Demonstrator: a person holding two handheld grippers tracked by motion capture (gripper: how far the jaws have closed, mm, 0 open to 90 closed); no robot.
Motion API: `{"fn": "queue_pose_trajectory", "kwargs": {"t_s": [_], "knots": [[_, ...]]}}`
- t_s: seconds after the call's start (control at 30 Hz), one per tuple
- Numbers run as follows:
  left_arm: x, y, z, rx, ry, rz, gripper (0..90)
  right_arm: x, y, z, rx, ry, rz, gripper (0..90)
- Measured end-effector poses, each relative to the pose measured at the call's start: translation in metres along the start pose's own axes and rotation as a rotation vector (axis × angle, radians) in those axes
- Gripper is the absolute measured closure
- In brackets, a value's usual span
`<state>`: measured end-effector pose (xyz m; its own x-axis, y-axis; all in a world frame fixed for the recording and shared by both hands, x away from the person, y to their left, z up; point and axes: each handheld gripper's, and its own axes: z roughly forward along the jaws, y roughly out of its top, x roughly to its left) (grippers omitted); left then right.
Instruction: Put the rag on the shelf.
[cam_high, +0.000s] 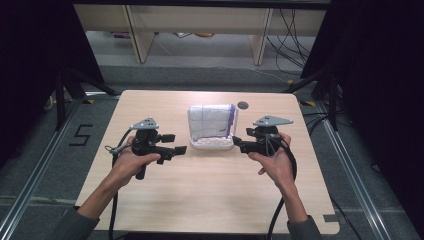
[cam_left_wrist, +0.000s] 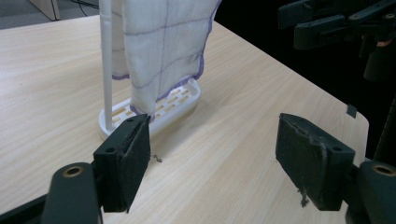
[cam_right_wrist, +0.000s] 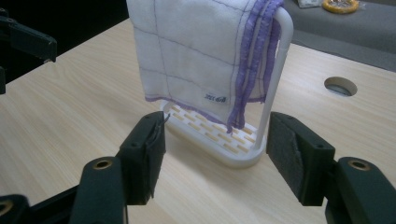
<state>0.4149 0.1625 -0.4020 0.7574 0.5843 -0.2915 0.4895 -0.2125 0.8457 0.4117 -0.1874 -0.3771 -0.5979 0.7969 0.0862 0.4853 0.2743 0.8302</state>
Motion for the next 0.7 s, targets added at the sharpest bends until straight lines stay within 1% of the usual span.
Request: {"fn": "queue_pose_trajectory", "kwargs": {"t_s": [0.03,0.07,0.1,0.13,0.17,0.2,0.23,0.27,0.3,0.33,0.37,0.4,0.43,0.47,0.5,0.53,0.57,0.6,0.63,0.67,0.7], "knots": [[0.000,-0.002,0.001,-0.003,-0.009,0.003,25.7,0.000,0.000,0.000,-0.005,0.007,-0.006,37.7],[0.000,-0.003,0.001,0.002,-0.010,0.000,25.4,0.000,-0.002,0.001,-0.025,0.009,-0.012,37.3],[-0.001,-0.004,0.000,-0.001,-0.008,-0.001,25.2,0.002,-0.003,-0.001,-0.009,0.006,-0.008,36.6],[-0.001,-0.005,0.000,0.001,-0.014,-0.004,25.0,0.004,-0.005,-0.001,-0.014,0.014,0.005,36.2],[-0.001,-0.006,-0.001,0.003,-0.010,-0.006,24.9,0.004,-0.006,-0.001,-0.017,0.012,0.003,35.7],[-0.002,-0.008,-0.002,0.003,-0.013,-0.012,24.6,0.004,-0.007,-0.001,-0.008,0.030,0.004,34.6],[-0.002,-0.010,-0.003,0.000,-0.022,-0.011,24.5,0.006,-0.009,-0.001,-0.002,0.031,0.019,33.8],[-0.004,-0.012,-0.003,-0.005,-0.020,-0.009,24.3,0.007,-0.011,0.000,-0.012,0.039,0.015,32.9],[-0.004,-0.014,-0.004,-0.001,-0.027,-0.005,24.1,0.006,-0.012,0.001,-0.015,0.054,-0.007,32.2],[-0.004,-0.016,-0.004,0.001,-0.021,-0.004,24.1,0.008,-0.014,0.001,-0.013,0.059,0.010,31.7],[-0.004,-0.017,-0.004,0.011,-0.025,-0.001,23.9,0.009,-0.016,0.000,-0.004,0.049,0.015,31.0],[-0.004,-0.019,-0.004,0.009,-0.027,-0.003,23.7,0.008,-0.018,0.002,-0.014,0.049,0.006,30.4],[-0.005,-0.021,-0.003,0.008,-0.028,-0.006,23.6,0.010,-0.020,0.002,0.002,0.057,0.017,30.1],[-0.004,-0.022,-0.003,0.017,-0.034,-0.003,23.5,0.011,-0.021,0.002,0.011,0.059,0.027,30.1],[-0.005,-0.024,-0.003,0.012,-0.032,-0.006,23.4,0.010,-0.024,0.005,-0.006,0.068,0.016,29.9],[-0.006,-0.025,-0.003,0.023,-0.033,-0.008,23.2,0.011,-0.025,0.004,0.001,0.061,0.025,29.7],[-0.006,-0.027,-0.003,0.024,-0.036,-0.005,22.9,0.011,-0.027,0.004,0.007,0.063,0.021,29.5],[-0.006,-0.029,-0.003,0.021,-0.040,0.001,22.8,0.012,-0.028,0.005,0.009,0.074,0.030,29.2],[-0.007,-0.030,-0.003,0.028,-0.038,0.001,22.7,0.012,-0.029,0.005,0.011,0.072,0.023,29.0],[-0.007,-0.032,-0.003,0.024,-0.041,-0.001,22.7,0.012,-0.031,0.006,0.006,0.075,0.025,28.9],[-0.007,-0.034,-0.003,0.025,-0.040,0.002,22.7,0.011,-0.032,0.006,-0.004,0.057,-0.005,28.8]]}}
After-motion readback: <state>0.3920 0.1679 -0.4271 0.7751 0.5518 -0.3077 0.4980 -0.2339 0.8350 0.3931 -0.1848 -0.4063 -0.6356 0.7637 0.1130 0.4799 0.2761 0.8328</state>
